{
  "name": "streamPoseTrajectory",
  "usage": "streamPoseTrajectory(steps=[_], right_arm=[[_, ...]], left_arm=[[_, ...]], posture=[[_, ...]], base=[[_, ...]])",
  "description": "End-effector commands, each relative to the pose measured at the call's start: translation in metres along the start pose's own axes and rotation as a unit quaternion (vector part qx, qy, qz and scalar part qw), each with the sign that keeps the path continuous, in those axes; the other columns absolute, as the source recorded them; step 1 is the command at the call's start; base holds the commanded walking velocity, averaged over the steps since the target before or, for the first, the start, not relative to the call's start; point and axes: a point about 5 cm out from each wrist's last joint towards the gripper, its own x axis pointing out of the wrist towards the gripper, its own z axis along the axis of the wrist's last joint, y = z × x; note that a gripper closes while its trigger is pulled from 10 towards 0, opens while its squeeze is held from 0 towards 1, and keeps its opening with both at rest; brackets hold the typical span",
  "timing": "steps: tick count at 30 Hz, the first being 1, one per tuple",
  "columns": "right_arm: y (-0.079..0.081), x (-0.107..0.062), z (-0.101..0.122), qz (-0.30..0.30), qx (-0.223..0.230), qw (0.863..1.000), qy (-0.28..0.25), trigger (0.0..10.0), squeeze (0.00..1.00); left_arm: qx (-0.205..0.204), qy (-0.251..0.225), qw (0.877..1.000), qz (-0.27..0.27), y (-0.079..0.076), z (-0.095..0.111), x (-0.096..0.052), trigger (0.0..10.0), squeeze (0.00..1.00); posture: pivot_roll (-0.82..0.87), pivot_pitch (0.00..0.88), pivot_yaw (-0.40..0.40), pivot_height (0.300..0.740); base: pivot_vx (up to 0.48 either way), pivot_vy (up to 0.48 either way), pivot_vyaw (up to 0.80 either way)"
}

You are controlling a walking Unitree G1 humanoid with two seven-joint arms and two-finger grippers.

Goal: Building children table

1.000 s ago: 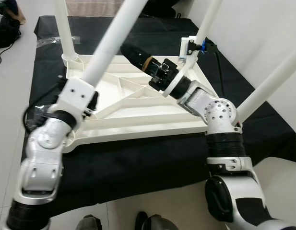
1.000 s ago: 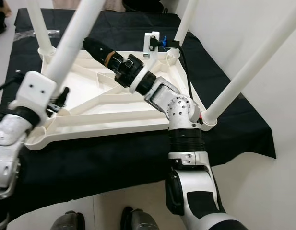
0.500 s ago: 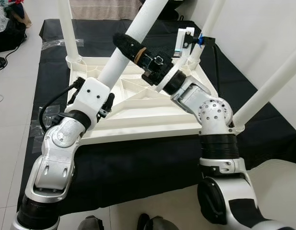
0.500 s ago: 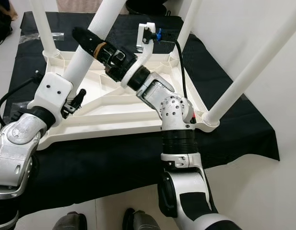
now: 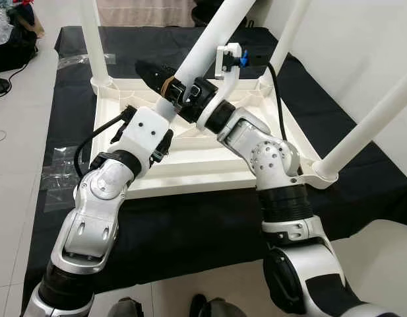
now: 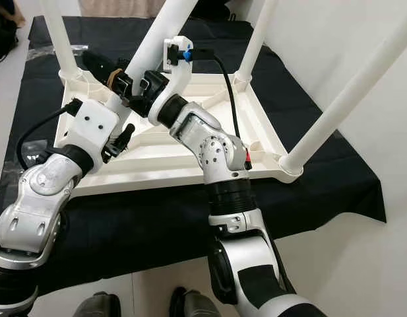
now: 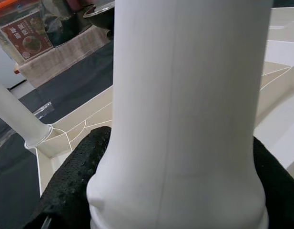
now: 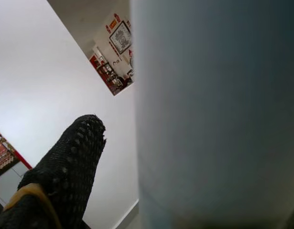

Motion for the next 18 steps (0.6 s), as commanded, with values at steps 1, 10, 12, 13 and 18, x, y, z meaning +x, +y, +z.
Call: streamPoseTrajectory(steps=[1,10,12,13,18], right_arm=[[0.0016,0.0042,0.0035,-0.003,-0.008,1.0,-0.007,10.0,0.0],[-0.0049,0.007,0.0085,-0.028,-0.002,0.999,-0.022,0.0,0.0],[-0.0056,0.0073,0.0095,-0.031,-0.001,0.999,-0.024,0.0,0.0],[-0.0056,0.0073,0.0095,-0.031,-0.001,0.999,-0.024,0.0,0.0],[-0.0075,0.0079,0.0119,-0.031,0.01,0.999,-0.032,0.0,0.0]], left_arm=[[-0.002,-0.011,1.0,-0.021,-0.0089,0.0058,0.0007,10.0,0.0],[0.025,-0.016,0.999,-0.036,-0.016,0.0047,-0.0032,10.0,0.0],[0.026,-0.017,0.999,-0.037,-0.0165,0.005,-0.0032,10.0,0.0],[0.026,-0.017,0.999,-0.037,-0.0165,0.005,-0.0032,10.0,0.0],[0.026,-0.016,0.999,-0.037,-0.0164,0.0036,-0.0035,10.0,0.0]], posture=[[0.06,0.13,-0.104,0.74],[0.06,0.128,-0.104,0.74],[0.06,0.128,-0.104,0.74],[0.06,0.128,-0.104,0.74],[0.06,0.114,-0.103,0.74]], base=[[0.0,0.0,0.0],[0.0,0.0,0.0],[0.0,0.0,0.0],[0.0,0.0,0.0],[0.0,0.0,0.0]])
